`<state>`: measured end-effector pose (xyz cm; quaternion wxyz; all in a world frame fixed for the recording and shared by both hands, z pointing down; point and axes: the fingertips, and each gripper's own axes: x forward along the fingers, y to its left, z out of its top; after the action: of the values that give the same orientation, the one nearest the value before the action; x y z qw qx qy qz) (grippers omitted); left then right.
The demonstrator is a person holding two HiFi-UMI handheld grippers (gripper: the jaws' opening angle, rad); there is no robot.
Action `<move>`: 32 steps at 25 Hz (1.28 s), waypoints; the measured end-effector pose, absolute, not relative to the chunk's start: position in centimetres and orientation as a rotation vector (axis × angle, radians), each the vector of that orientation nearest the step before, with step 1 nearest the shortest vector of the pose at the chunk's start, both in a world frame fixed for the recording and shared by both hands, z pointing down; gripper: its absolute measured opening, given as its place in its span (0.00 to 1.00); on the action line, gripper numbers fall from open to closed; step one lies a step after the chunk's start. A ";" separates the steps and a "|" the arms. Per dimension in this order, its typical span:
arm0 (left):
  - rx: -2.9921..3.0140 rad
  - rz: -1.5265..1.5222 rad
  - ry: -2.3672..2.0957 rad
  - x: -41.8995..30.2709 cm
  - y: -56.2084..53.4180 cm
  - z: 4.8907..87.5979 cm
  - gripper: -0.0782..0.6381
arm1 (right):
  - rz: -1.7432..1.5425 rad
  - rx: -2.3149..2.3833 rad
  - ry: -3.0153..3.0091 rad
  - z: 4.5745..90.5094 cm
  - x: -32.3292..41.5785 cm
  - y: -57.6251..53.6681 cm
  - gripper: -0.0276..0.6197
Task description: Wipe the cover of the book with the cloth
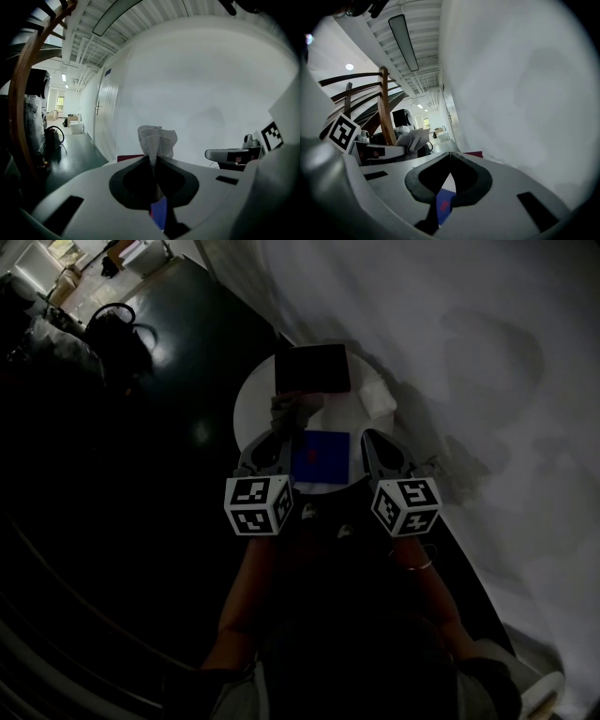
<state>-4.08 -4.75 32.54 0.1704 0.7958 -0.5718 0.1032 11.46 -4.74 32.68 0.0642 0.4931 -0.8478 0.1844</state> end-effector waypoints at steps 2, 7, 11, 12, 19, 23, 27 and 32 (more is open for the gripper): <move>2.274 0.286 -1.628 -3.8 -4.5 32.1 0.16 | 0.525 1.492 -2.576 32.0 11.6 -4.5 0.09; 2.302 0.270 -1.632 -3.0 -3.6 30.9 0.16 | 0.428 1.493 -2.611 30.2 11.9 -3.7 0.09; 2.322 0.259 -1.646 -2.4 -2.8 30.0 0.16 | 0.344 1.472 -2.629 29.0 11.9 -2.8 0.09; 2.326 0.254 -1.647 -2.2 -2.6 29.9 0.16 | 0.330 1.466 -2.634 28.8 11.9 -2.6 0.09; 2.343 0.229 -1.665 -1.9 -1.2 29.3 0.16 | 0.283 1.466 -2.653 28.0 12.1 -1.6 0.09; 2.351 0.216 -1.676 -1.7 -0.9 28.6 0.16 | 0.270 1.472 -2.667 27.2 12.4 -1.5 0.09; 2.355 0.204 -1.688 -1.8 -0.5 28.4 0.16 | 0.251 1.474 -2.671 27.2 12.4 -1.2 0.09; 2.359 0.190 -1.705 -1.7 -0.3 28.2 0.16 | 0.241 1.478 -2.679 27.2 12.8 -1.0 0.09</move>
<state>-1.74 -0.30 28.19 0.1123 0.8036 -0.5808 0.0647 12.76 -1.01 27.23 0.0362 0.4813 -0.8723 0.0786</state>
